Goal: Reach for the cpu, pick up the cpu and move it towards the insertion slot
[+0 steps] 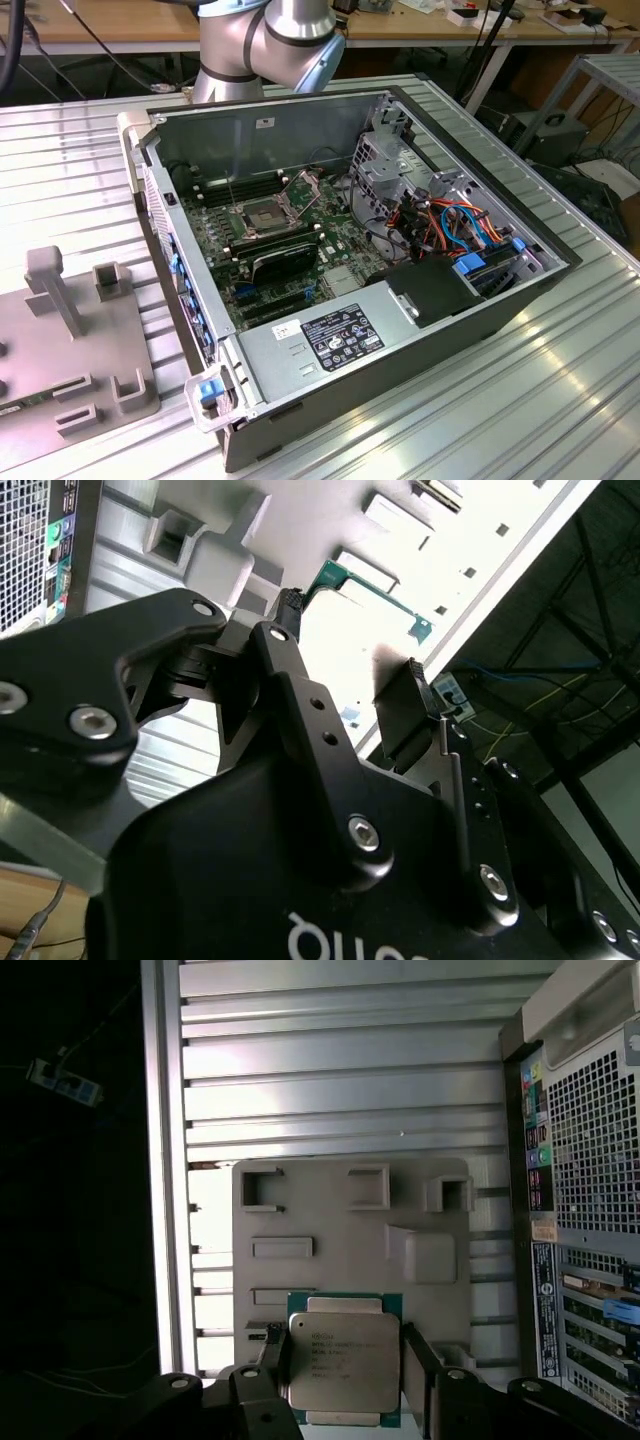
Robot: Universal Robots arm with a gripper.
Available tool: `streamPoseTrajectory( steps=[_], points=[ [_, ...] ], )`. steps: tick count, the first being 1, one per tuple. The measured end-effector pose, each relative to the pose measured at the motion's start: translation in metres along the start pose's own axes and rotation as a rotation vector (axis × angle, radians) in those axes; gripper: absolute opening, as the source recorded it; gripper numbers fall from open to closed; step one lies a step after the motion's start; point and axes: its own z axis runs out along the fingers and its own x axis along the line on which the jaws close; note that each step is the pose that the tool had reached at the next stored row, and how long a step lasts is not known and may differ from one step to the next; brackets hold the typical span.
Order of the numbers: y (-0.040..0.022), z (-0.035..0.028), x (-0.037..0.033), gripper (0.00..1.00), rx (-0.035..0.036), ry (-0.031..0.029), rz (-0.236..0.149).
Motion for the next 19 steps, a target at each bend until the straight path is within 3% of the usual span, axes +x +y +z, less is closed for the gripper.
streamPoseTrajectory(
  steps=[9,19],
  points=[
    [0.0006,-0.0004,-0.0122,0.55,0.0001,0.0001,0.0],
    [0.0011,-0.0006,-0.0206,0.55,0.0001,0.0,0.0]
  ],
)
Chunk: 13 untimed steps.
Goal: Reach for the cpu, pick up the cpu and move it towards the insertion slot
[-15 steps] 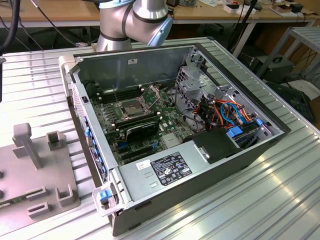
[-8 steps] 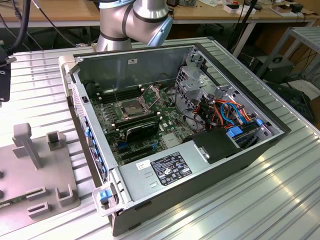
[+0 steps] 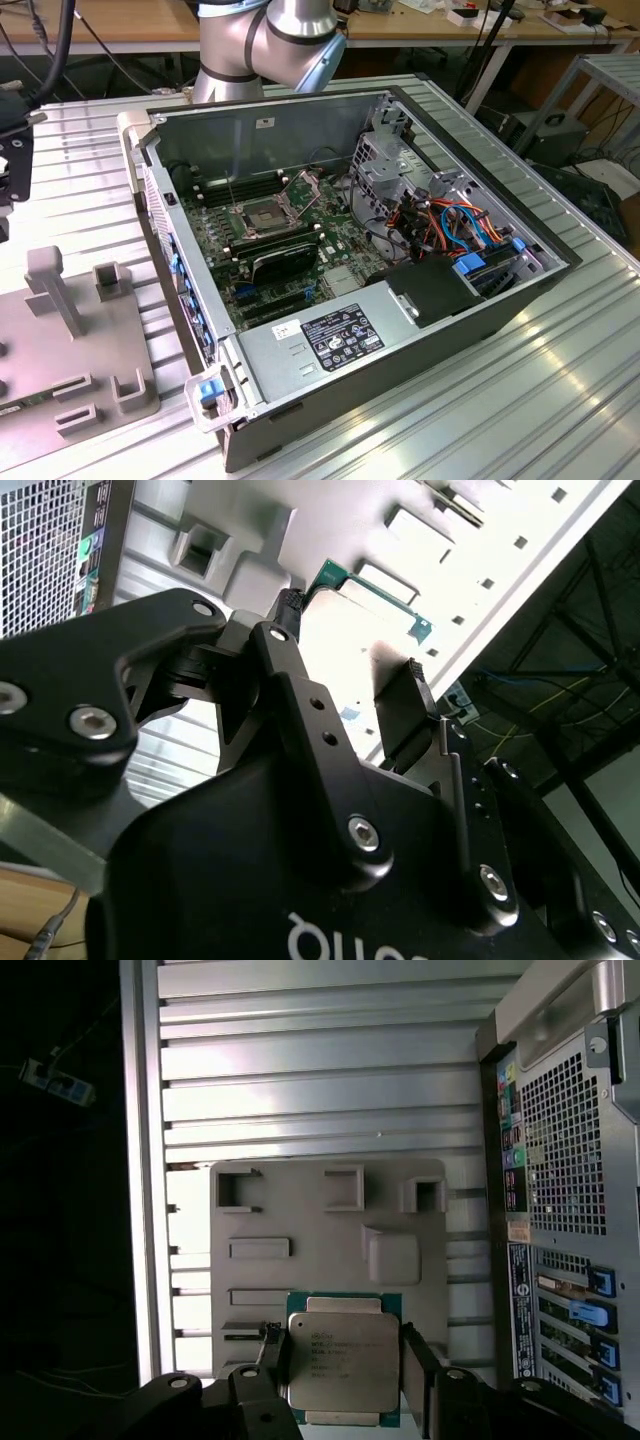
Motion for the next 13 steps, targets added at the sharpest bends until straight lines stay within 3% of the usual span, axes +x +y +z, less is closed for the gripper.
streamPoseTrajectory(
  steps=[11,13],
  points=[
    [0.0006,-0.0004,-0.0113,0.55,0.0,0.0,0.0],
    [0.001,-0.0006,-0.0202,0.55,-0.0001,0.0,0.0]
  ],
)
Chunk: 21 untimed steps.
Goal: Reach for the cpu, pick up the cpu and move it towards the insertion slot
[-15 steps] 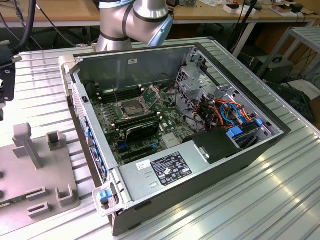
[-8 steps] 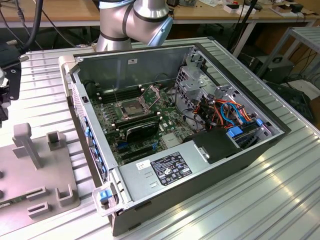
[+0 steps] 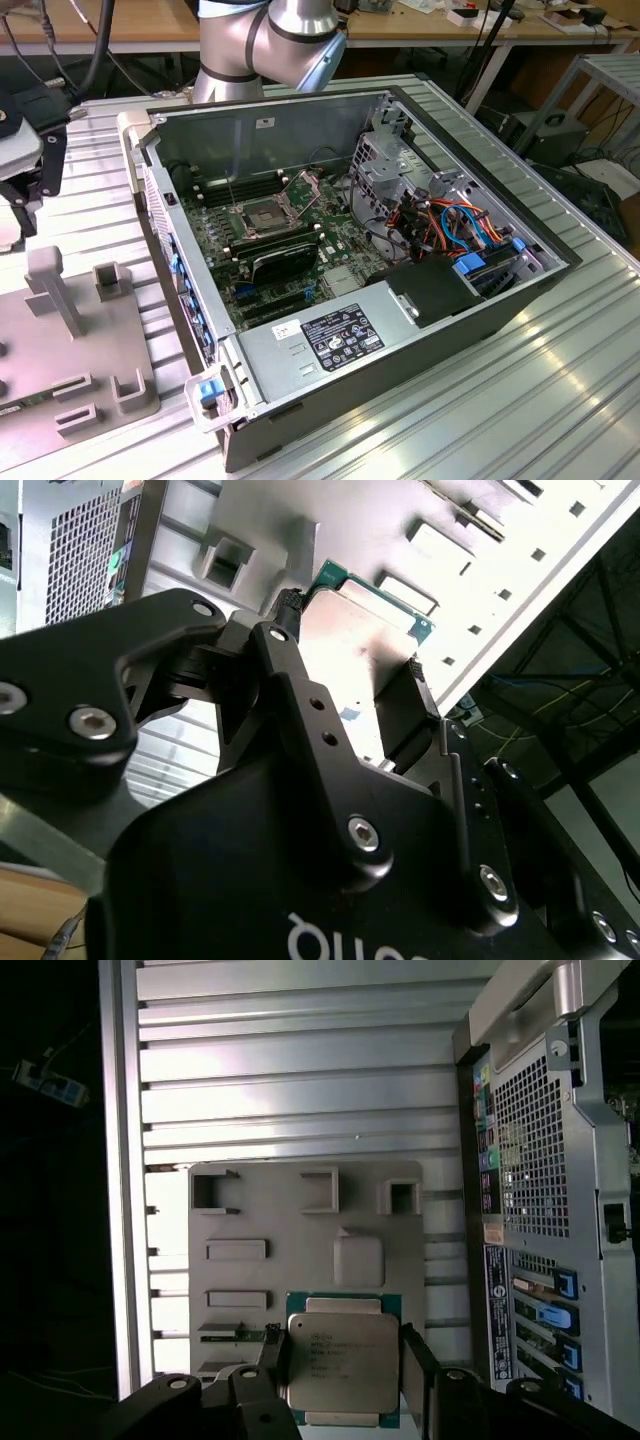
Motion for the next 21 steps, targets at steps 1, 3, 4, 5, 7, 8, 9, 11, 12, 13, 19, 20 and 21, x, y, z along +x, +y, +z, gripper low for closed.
streamPoseTrajectory(
  steps=[1,3,4,5,7,8,9,11,12,13,19,20,21],
  points=[
    [0.0003,-0.0002,-0.0055,0.55,0.0,0.0,0.0],
    [0.0006,-0.0003,-0.0109,0.55,0.0,0.0,0.0],
    [0.0006,-0.0004,-0.0124,0.55,0.0,0.0,0.0],
    [0.0007,-0.0005,-0.0136,0.55,0.0001,0.0,0.0],
    [0.0008,-0.0005,-0.0157,0.55,0.0,0.0,0.0],
    [0.0009,-0.0006,-0.0166,0.55,0.0,0.0,0.0],
    [0.0009,-0.0006,-0.018,0.55,0.0,-0.0001,0.0],
    [0.001,-0.0007,-0.0198,0.55,0.0001,0.0,0.0],
    [0.001,-0.0007,-0.0203,0.55,0.0,0.0,0.0],
    [0.0011,-0.0007,-0.0217,0.55,0.0001,0.0,0.0],
    [0.0014,-0.0008,-0.0262,0.55,0.0,0.0,0.0],
    [0.0014,-0.0009,-0.0275,0.55,0.0001,0.0001,0.0],
    [0.0015,-0.0009,-0.0282,0.55,0.0001,0.0001,0.0]
  ],
)
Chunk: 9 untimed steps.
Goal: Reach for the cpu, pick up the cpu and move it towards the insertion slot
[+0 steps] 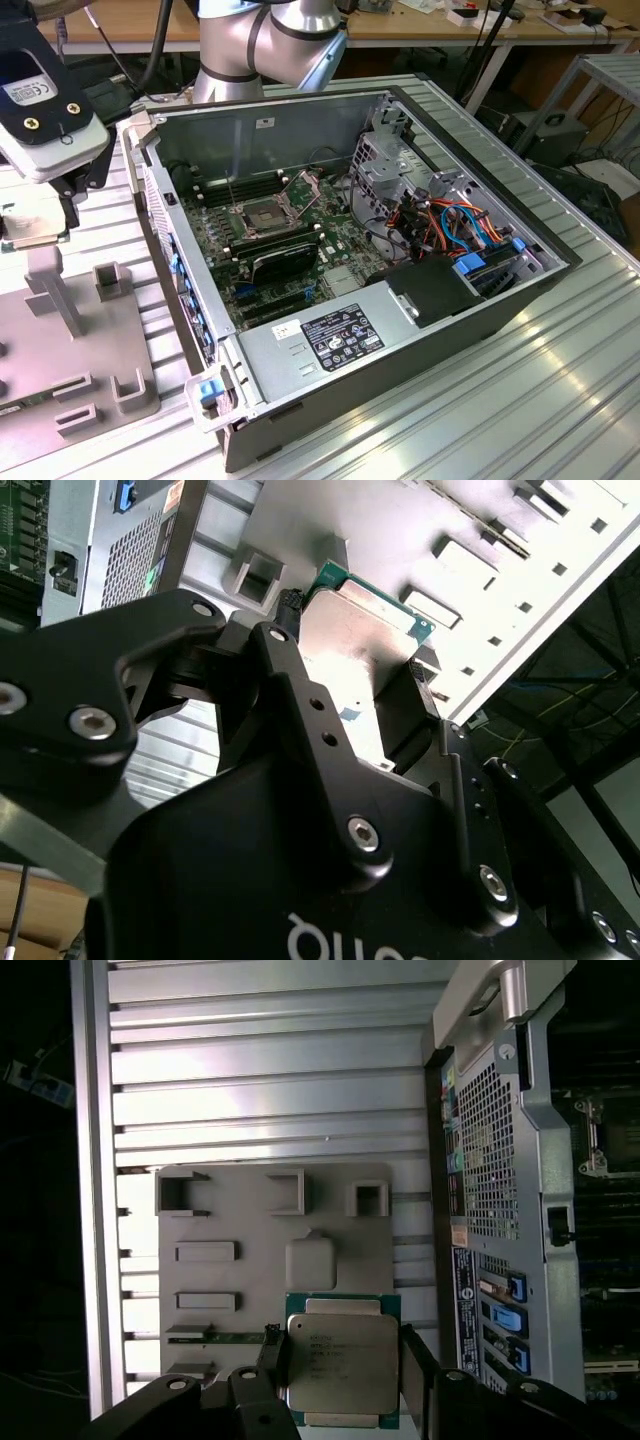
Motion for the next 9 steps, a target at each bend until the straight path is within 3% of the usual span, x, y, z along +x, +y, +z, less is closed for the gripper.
streamPoseTrajectory(
  steps=[9],
  points=[
    [0.0001,-0.0001,-0.003,0.55,0.0,0.0,0.0]
  ],
)
